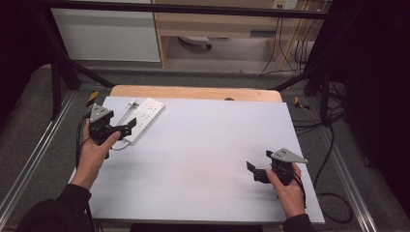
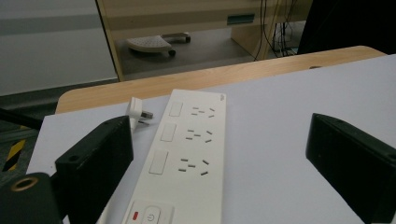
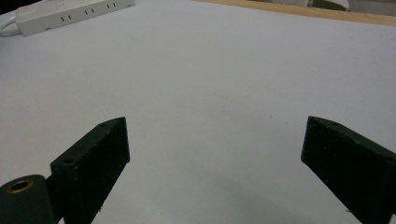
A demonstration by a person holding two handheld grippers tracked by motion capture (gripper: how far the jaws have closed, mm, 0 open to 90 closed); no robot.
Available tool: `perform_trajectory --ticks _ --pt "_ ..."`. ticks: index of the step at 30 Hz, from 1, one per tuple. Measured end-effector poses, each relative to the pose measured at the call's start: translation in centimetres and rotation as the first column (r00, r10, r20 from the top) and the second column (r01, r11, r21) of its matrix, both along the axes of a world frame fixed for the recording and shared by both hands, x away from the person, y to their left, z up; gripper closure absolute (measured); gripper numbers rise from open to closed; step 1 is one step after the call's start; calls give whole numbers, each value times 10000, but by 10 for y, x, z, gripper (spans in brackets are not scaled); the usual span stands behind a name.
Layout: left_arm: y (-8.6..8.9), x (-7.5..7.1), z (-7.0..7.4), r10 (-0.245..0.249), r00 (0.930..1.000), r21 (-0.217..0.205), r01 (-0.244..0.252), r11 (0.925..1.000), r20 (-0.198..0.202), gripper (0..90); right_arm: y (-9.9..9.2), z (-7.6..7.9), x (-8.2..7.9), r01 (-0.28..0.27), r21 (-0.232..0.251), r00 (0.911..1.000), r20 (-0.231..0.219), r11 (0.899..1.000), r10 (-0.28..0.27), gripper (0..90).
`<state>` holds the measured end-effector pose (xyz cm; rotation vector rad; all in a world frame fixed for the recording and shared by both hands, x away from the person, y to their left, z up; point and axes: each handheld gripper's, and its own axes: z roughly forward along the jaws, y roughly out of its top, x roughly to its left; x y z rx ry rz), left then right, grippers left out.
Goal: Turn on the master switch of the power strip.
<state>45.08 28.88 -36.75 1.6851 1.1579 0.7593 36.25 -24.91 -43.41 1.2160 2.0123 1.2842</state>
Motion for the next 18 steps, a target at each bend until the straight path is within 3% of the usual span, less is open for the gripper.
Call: perform_trajectory --ticks 10,13,18 --pt "3 8 -6 92 9998 137 -89 9999 -196 159 -5 0 2 76 -20 10000 -31 10000 -76 76" --pt "3 9 -7 29 9997 179 -25 9998 -229 262 -5 0 2 63 -24 10000 -65 10000 -64 77" --pt "2 10 -8 -45 9995 334 55 9994 -301 336 -5 -1 2 34 -61 10000 -79 10000 -35 77"
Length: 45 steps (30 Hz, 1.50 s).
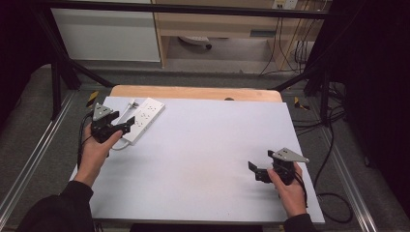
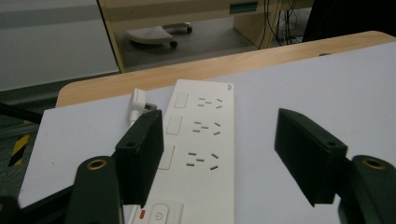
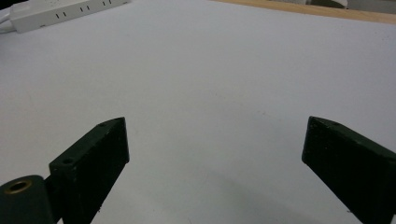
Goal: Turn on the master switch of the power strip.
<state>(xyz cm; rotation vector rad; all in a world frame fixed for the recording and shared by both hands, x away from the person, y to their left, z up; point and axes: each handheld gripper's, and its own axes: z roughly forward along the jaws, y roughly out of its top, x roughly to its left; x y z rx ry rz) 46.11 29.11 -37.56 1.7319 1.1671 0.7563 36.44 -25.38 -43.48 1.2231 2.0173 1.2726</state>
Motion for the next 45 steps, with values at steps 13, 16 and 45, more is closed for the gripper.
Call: perform_trajectory --ticks 13,16,45 --pt "7 4 -5 252 9985 25 -251 9997 -478 610 -1 -1 2 48 -102 10000 -81 9999 -48 74" --pt "9 5 -6 297 9984 47 -295 9996 -489 685 -2 -2 2 61 -114 10000 -70 9999 -62 73" --pt "30 13 -33 226 9854 325 -174 9993 -1686 900 -2 -2 4 66 -150 9999 -113 9999 -68 73"
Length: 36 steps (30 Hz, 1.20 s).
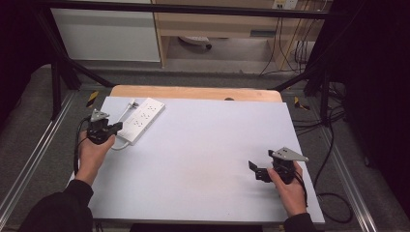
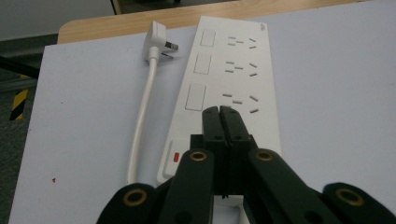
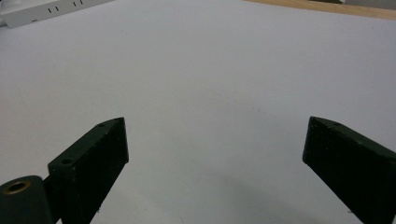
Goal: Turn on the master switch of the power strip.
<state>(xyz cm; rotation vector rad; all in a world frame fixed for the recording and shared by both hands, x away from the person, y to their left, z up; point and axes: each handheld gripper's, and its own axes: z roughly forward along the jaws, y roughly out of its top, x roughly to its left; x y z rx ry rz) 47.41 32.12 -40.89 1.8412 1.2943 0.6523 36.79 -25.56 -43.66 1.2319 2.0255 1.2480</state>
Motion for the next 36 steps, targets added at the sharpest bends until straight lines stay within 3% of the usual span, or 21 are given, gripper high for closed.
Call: perform_trajectory --ticks 23,36 --pt "6 14 -15 71 9988 261 -59 9996 -486 900 -1 0 0 3 -31 10000 9 10000 -3 66" --pt "3 14 -17 29 9988 580 -1 9983 -482 900 -2 0 1 17 -28 10000 27 10000 -16 66"
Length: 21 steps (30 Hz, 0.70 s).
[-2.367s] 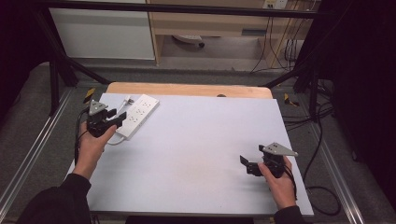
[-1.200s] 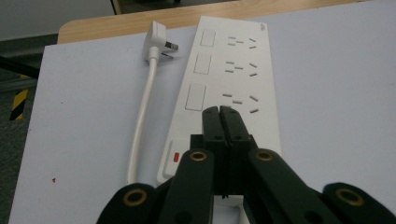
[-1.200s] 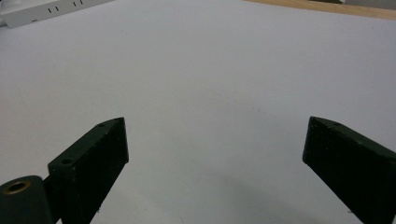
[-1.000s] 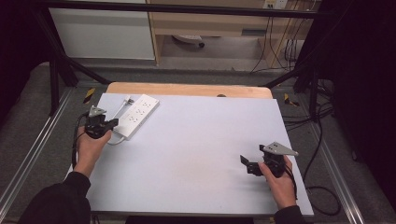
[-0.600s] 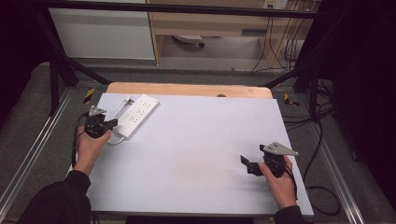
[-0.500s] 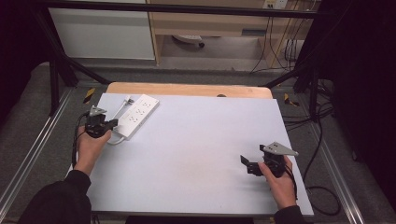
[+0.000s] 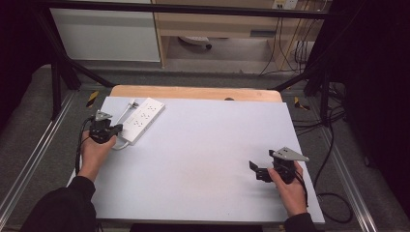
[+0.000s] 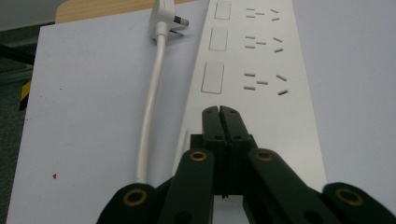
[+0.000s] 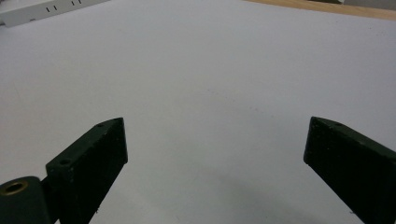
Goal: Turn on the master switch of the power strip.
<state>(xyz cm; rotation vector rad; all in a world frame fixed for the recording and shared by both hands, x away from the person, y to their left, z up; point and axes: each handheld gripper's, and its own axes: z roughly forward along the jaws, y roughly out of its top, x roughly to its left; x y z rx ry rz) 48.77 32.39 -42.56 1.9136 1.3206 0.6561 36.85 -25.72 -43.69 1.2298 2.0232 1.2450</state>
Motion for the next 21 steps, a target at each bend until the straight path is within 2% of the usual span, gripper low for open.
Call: perform_trajectory --ticks 21 --pt "0 2 -4 26 10000 -30 -26 10000 -87 900 0 0 0 -29 14 10000 -13 10000 29 66"
